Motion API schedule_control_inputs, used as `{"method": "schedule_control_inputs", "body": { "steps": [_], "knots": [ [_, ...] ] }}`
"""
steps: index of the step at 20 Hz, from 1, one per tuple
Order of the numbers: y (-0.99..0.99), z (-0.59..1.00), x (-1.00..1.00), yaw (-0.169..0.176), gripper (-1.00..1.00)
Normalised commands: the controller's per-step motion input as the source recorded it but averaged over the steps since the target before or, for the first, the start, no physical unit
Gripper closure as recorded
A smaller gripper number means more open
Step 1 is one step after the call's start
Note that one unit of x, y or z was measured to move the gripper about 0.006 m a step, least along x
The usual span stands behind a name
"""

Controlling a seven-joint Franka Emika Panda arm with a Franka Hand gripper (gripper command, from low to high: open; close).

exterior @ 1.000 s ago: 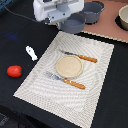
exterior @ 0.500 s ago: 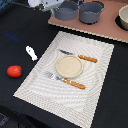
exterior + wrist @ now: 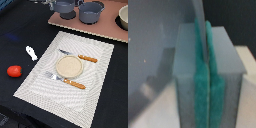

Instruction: Place the pan onto the stove and place the fish and sausage into the pan.

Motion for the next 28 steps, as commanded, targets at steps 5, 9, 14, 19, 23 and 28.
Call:
{"method": "schedule_control_inputs", "body": {
  "steps": [5,9,14,19,23,28],
  "knots": [
    [0.54,-0.22,-0.13,0.001,1.00],
    [0.61,-0.20,0.04,0.000,1.00],
    [0.49,-0.22,0.15,-0.005,1.00],
    [0.31,-0.23,0.18,0.000,1.00],
    [0.18,-0.21,0.29,0.000,1.00],
    [0.24,-0.20,0.26,0.000,1.00]
  ]
}}
